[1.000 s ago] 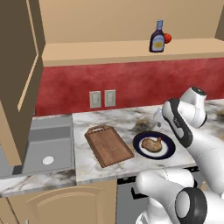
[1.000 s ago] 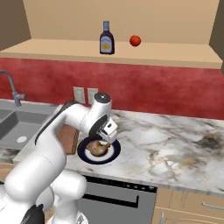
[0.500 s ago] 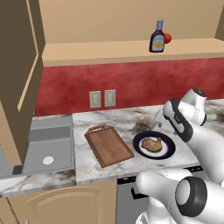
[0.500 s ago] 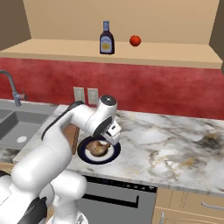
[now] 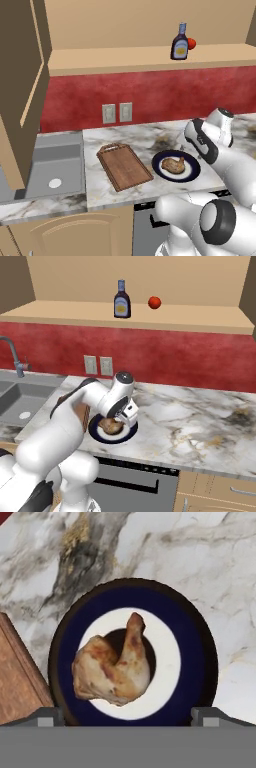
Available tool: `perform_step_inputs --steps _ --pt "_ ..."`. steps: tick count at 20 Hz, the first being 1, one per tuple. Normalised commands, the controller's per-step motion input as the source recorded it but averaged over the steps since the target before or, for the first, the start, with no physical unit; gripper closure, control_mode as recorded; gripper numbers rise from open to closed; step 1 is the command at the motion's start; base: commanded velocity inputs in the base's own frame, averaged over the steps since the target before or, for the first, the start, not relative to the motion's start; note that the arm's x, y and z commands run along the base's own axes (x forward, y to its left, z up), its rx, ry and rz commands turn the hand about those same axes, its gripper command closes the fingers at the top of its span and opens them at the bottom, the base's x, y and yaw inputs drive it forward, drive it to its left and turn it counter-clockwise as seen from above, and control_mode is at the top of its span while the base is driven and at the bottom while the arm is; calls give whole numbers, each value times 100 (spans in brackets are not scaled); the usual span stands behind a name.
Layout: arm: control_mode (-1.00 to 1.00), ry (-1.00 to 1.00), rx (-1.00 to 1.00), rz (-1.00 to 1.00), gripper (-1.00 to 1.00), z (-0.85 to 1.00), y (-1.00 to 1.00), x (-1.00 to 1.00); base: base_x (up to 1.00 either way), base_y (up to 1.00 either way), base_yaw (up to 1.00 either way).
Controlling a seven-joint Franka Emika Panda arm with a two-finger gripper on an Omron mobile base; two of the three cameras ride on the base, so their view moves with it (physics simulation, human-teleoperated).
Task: Pick the chicken drumstick from the plate and place it on the cutting board. Then pick the condiment bottle from the cabinet and place it next to the cutting board.
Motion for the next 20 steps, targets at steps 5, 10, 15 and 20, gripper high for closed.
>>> perform_step_inputs --steps 5,10,15,20 --pt "-100 0 0 -2 -100 -23 0 0 0 0 0" --pt "-100 0 0 -2 -100 -17 0 3 0 0 0" --pt "-100 0 0 -3 -100 -15 0 9 0 0 0" --pt "-100 0 1 -5 -100 -13 0 23 0 0 0"
